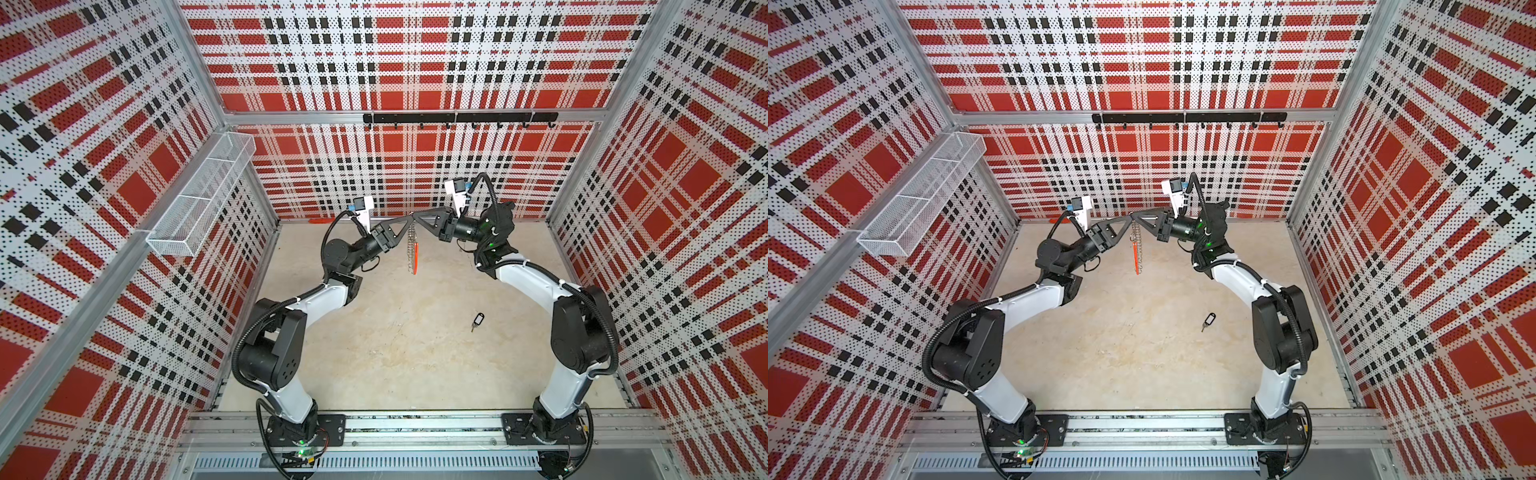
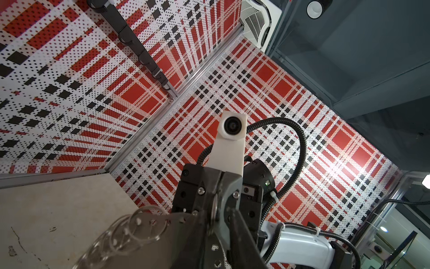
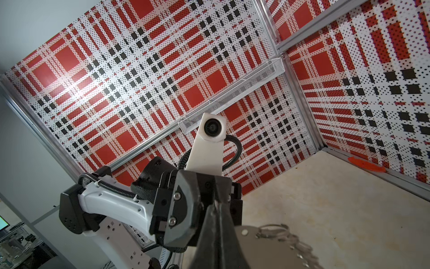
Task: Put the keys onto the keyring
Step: 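Grasp the hanging disc with the left gripper beside the right gripper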
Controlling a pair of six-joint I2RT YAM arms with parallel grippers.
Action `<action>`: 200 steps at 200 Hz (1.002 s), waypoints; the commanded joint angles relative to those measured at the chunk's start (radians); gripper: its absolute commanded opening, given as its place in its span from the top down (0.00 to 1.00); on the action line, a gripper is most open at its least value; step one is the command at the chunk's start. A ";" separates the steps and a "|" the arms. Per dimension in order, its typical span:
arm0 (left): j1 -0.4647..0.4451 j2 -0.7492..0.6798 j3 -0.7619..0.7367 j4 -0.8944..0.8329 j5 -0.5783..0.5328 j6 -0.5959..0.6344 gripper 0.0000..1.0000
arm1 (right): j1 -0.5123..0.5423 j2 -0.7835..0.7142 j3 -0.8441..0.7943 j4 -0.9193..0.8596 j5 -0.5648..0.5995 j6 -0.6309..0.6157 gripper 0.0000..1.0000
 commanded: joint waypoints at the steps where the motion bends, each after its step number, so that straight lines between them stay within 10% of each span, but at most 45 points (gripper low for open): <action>1: -0.006 0.007 0.033 0.029 0.016 0.013 0.86 | 0.024 -0.019 0.033 -0.014 0.008 -0.022 1.00; 130: -0.007 -0.083 0.042 -0.404 -0.124 0.267 1.00 | 0.051 -0.129 -0.001 -0.340 0.147 -0.262 1.00; 200: 0.017 -0.082 0.071 -0.498 -0.074 0.338 1.00 | 0.020 -0.189 -0.028 -0.446 0.205 -0.365 0.66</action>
